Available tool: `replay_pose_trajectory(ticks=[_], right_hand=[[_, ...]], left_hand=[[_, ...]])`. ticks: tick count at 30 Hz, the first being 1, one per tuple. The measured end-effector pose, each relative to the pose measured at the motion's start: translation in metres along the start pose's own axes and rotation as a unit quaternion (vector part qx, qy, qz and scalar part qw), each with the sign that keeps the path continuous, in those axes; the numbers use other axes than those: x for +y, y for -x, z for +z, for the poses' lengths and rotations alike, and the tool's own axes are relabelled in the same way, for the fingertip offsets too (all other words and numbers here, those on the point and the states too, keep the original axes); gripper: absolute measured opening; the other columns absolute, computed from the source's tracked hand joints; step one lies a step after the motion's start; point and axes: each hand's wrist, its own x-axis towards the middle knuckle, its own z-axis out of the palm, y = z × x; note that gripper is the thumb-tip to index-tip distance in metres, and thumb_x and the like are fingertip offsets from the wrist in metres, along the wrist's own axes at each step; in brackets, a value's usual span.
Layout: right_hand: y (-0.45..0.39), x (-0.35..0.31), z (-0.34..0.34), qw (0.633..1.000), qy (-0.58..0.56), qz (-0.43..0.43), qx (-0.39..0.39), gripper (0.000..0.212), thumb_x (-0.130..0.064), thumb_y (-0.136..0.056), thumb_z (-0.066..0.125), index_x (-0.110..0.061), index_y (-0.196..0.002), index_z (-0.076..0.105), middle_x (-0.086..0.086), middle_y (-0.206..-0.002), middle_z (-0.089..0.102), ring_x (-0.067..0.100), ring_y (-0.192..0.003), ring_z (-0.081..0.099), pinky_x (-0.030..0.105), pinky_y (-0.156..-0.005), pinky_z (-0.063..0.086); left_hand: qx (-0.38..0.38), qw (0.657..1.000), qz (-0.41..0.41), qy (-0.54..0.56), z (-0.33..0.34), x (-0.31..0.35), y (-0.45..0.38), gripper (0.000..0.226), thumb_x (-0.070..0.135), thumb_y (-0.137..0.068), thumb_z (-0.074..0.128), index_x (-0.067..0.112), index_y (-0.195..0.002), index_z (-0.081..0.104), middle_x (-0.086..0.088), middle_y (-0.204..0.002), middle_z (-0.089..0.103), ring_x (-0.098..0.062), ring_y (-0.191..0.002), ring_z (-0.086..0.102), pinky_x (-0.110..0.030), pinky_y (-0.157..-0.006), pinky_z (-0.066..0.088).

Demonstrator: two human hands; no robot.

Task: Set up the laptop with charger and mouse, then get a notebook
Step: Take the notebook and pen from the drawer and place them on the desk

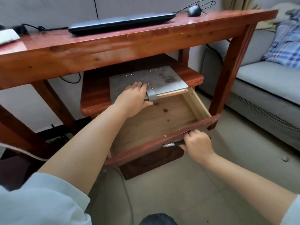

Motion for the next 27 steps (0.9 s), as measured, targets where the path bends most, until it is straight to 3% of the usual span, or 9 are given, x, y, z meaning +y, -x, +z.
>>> replay_pose_trajectory(ticks=[8, 11, 17, 22, 24, 25, 27], right_hand=[[-0.025, -0.022, -0.009, 0.996, 0.010, 0.090, 0.010, 0.041, -0.028, -0.040, 0.091, -0.004, -0.051, 0.060, 0.014, -0.052, 0.059, 0.032, -0.049, 0.059, 0.030, -0.043, 0.048], [-0.042, -0.036, -0.016, 0.994, 0.037, 0.098, -0.019, 0.036, -0.026, -0.044, 0.090, -0.004, -0.055, 0.064, 0.015, -0.058, 0.063, 0.032, -0.056, 0.063, 0.032, -0.049, 0.053], [-0.049, -0.041, -0.007, 0.990, 0.049, 0.123, -0.045, 0.040, -0.027, -0.042, 0.092, -0.002, -0.061, 0.066, 0.021, -0.067, 0.068, 0.041, -0.073, 0.069, 0.052, -0.067, 0.058], [-0.085, -0.050, 0.011, 0.990, 0.008, 0.125, -0.070, 0.046, -0.033, -0.037, 0.092, -0.004, -0.066, 0.069, 0.020, -0.072, 0.071, 0.039, -0.079, 0.071, 0.050, -0.068, 0.059], [-0.099, -0.052, 0.024, 0.987, -0.007, 0.145, -0.070, 0.046, -0.032, -0.046, 0.090, -0.002, -0.075, 0.070, 0.023, -0.083, 0.072, 0.042, -0.089, 0.069, 0.050, -0.076, 0.057], [-0.104, -0.053, 0.031, 0.987, -0.028, 0.147, -0.067, 0.044, -0.029, -0.059, 0.084, 0.001, -0.087, 0.068, 0.027, -0.096, 0.069, 0.045, -0.103, 0.062, 0.051, -0.087, 0.053], [-0.113, -0.053, 0.045, 0.981, -0.081, 0.149, -0.094, 0.042, -0.024, -0.087, 0.059, 0.005, -0.116, 0.053, 0.031, -0.130, 0.048, 0.046, -0.131, 0.034, 0.051, -0.110, 0.030]], left_hand=[[-0.074, 0.995, 0.011, 0.065, -0.009, -0.018, -0.003, 0.065, 0.041, -0.097, 0.035, 0.015, -0.149, 0.005, -0.008, -0.159, 0.006, -0.022, -0.146, 0.006, -0.033, -0.119, 0.010], [-0.089, 0.994, 0.011, 0.068, -0.010, -0.020, -0.004, 0.064, 0.040, -0.098, 0.034, 0.015, -0.149, 0.004, -0.008, -0.159, 0.005, -0.022, -0.146, 0.005, -0.034, -0.119, 0.008], [-0.095, 0.993, 0.009, 0.067, -0.011, -0.022, -0.005, 0.065, 0.042, -0.097, 0.034, 0.014, -0.149, 0.004, -0.007, -0.159, 0.005, -0.021, -0.146, 0.005, -0.036, -0.119, 0.009], [-0.117, 0.990, 0.017, 0.080, -0.010, -0.029, -0.006, 0.068, 0.042, -0.097, 0.035, 0.012, -0.148, 0.002, -0.005, -0.159, 0.002, -0.019, -0.146, 0.001, -0.035, -0.119, 0.006], [-0.127, 0.988, 0.020, 0.089, -0.010, -0.032, -0.009, 0.069, 0.041, -0.097, 0.036, 0.012, -0.148, 0.001, -0.004, -0.159, 0.000, -0.017, -0.146, -0.002, -0.035, -0.119, 0.004], [-0.131, 0.987, 0.022, 0.091, -0.010, -0.034, -0.009, 0.069, 0.041, -0.097, 0.037, 0.012, -0.148, 0.001, -0.004, -0.159, -0.001, -0.016, -0.146, -0.002, -0.035, -0.119, 0.003], [-0.130, 0.987, 0.023, 0.095, -0.010, -0.035, -0.010, 0.070, 0.040, -0.096, 0.039, 0.012, -0.148, 0.001, -0.003, -0.159, -0.001, -0.015, -0.146, -0.002, -0.034, -0.119, 0.003]])
